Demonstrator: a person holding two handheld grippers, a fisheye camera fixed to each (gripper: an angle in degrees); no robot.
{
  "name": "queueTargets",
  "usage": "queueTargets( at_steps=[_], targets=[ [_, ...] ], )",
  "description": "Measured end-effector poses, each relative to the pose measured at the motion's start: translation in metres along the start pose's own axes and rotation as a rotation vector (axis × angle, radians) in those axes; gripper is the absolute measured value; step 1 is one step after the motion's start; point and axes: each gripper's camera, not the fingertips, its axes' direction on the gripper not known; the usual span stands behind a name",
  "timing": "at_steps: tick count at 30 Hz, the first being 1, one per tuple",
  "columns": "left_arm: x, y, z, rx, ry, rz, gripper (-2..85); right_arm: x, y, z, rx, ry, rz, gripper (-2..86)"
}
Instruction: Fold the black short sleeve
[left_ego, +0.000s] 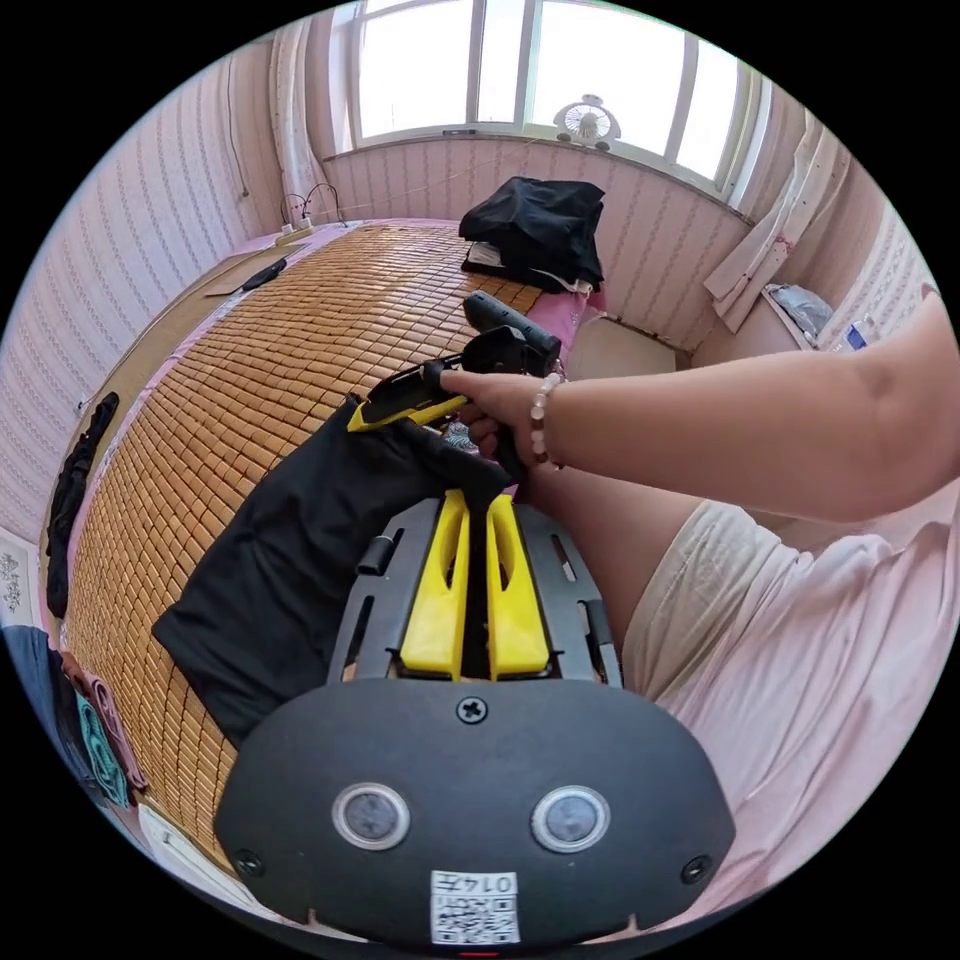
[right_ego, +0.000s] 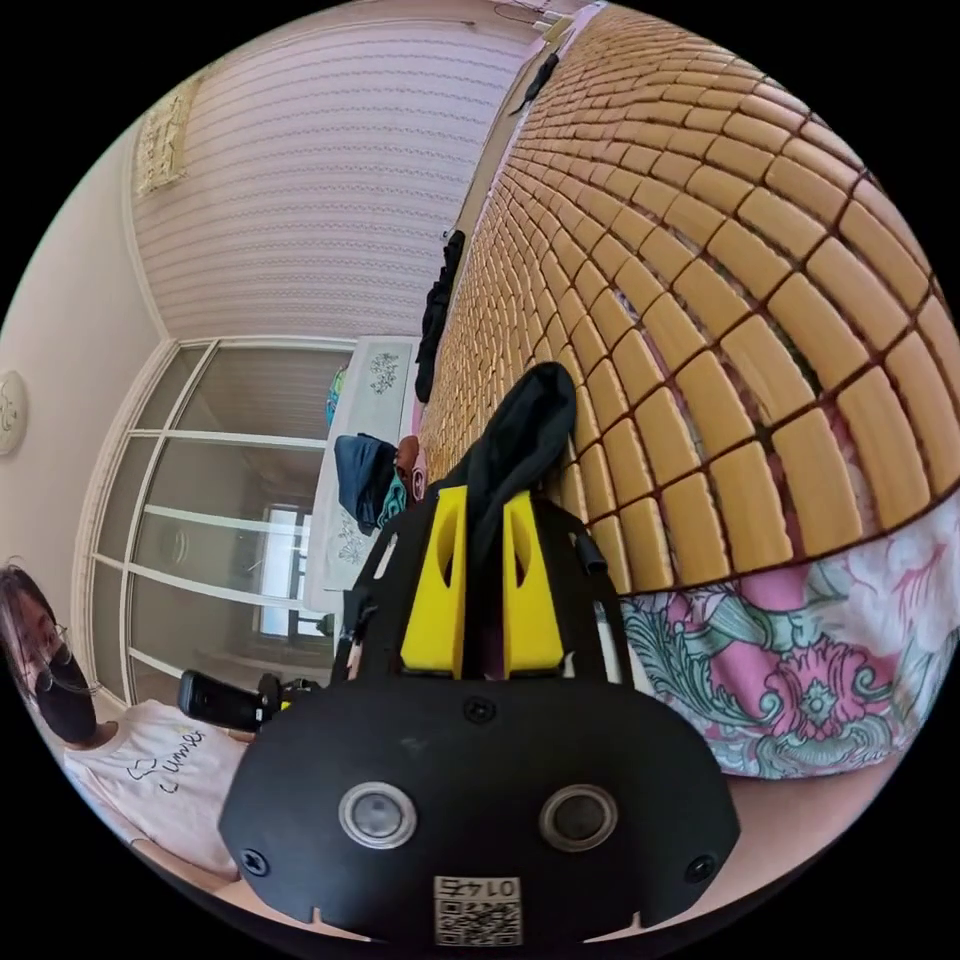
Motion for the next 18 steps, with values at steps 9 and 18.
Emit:
queueTargets(
  at_steps=[9,18],
  targets=[
    [0.011,-0.003,0.002,0.163,0.137,0.012,-0.5,-0.049,0.016,-0.091,0.081,0.124,-0.127,1.8],
    [-0.050,0.051,-0.027,0.266,0.126,-0.278,-0.6,-0.157,0.013,0.018,-0.215,0.336,-0.397,2.2]
  ],
)
